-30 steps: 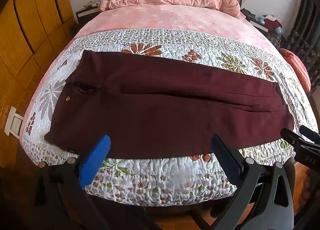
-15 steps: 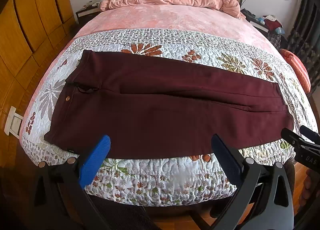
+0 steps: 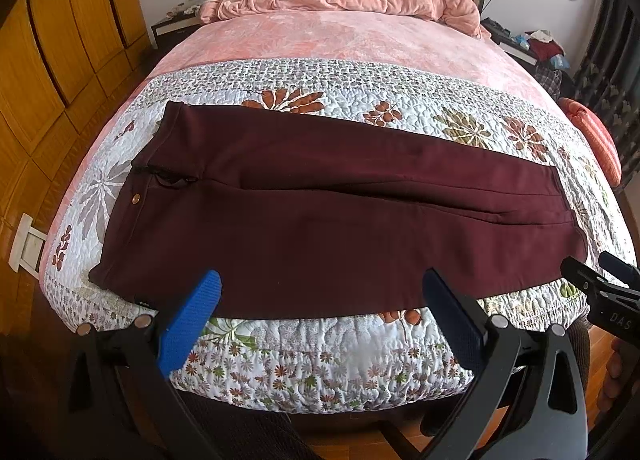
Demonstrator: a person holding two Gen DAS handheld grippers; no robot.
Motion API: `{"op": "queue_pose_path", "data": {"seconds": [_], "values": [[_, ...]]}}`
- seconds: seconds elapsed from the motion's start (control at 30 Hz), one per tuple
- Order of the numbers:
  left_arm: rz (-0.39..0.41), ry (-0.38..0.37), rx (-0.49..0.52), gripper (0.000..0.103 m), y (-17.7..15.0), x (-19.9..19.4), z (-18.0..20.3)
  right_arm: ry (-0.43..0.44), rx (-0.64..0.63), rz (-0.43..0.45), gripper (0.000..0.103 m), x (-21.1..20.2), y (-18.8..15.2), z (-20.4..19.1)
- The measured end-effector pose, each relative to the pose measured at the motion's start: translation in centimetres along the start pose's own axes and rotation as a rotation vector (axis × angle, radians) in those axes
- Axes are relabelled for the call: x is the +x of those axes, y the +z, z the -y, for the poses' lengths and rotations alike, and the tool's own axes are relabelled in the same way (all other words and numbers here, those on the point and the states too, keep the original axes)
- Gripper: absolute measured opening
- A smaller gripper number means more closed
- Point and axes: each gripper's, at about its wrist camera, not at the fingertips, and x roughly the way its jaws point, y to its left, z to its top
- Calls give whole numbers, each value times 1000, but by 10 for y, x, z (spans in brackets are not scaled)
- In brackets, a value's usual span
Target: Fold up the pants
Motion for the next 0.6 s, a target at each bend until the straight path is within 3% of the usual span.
{"op": "queue_pose_path", "data": {"seconds": [0.6], "values": [[1, 0, -1, 100, 1, 0, 0, 0, 1, -1, 99, 0, 0, 1]]}}
